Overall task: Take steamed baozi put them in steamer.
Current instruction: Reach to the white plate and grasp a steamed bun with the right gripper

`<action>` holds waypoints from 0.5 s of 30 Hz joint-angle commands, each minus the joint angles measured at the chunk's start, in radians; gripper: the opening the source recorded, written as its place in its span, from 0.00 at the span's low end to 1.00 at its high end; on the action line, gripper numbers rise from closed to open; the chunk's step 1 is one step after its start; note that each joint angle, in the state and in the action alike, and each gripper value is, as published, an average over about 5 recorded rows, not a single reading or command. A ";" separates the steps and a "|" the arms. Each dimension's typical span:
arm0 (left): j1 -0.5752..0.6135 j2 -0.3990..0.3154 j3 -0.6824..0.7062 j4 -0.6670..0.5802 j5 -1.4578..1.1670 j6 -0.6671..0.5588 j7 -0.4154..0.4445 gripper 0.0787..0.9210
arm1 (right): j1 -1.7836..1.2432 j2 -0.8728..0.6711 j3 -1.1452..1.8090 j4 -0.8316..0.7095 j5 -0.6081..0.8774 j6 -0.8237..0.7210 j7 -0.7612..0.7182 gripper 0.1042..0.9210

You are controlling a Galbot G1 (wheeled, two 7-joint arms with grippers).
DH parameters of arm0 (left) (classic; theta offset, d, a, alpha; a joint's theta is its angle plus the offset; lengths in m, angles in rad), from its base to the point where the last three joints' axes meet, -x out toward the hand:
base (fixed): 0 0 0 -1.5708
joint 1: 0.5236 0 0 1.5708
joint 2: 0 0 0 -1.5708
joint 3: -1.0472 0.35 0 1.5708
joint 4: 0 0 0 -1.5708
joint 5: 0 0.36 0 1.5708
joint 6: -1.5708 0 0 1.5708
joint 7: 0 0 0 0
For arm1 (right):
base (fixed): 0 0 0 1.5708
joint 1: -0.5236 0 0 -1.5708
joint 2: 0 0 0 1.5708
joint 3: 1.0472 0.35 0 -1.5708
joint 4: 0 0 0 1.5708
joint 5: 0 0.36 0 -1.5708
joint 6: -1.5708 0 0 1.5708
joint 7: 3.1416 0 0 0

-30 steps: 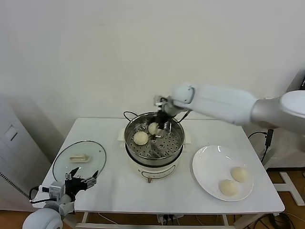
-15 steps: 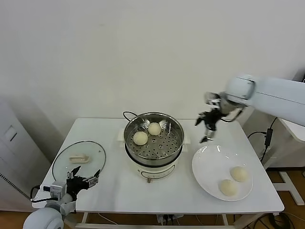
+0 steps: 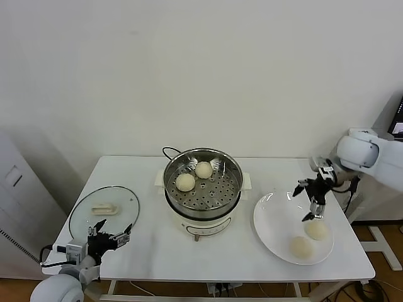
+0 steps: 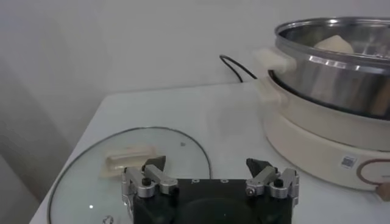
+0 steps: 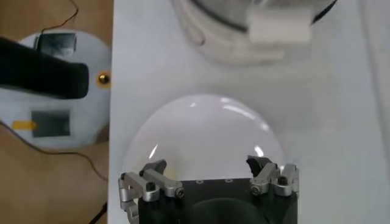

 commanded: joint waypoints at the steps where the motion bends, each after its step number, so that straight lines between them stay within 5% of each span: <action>1: -0.002 -0.001 0.003 0.001 0.001 0.002 -0.001 0.88 | -0.218 -0.058 0.156 -0.024 -0.109 0.037 -0.016 0.88; 15: -0.010 -0.003 0.011 0.010 0.003 0.005 -0.001 0.88 | -0.429 -0.030 0.287 -0.078 -0.205 0.061 -0.020 0.88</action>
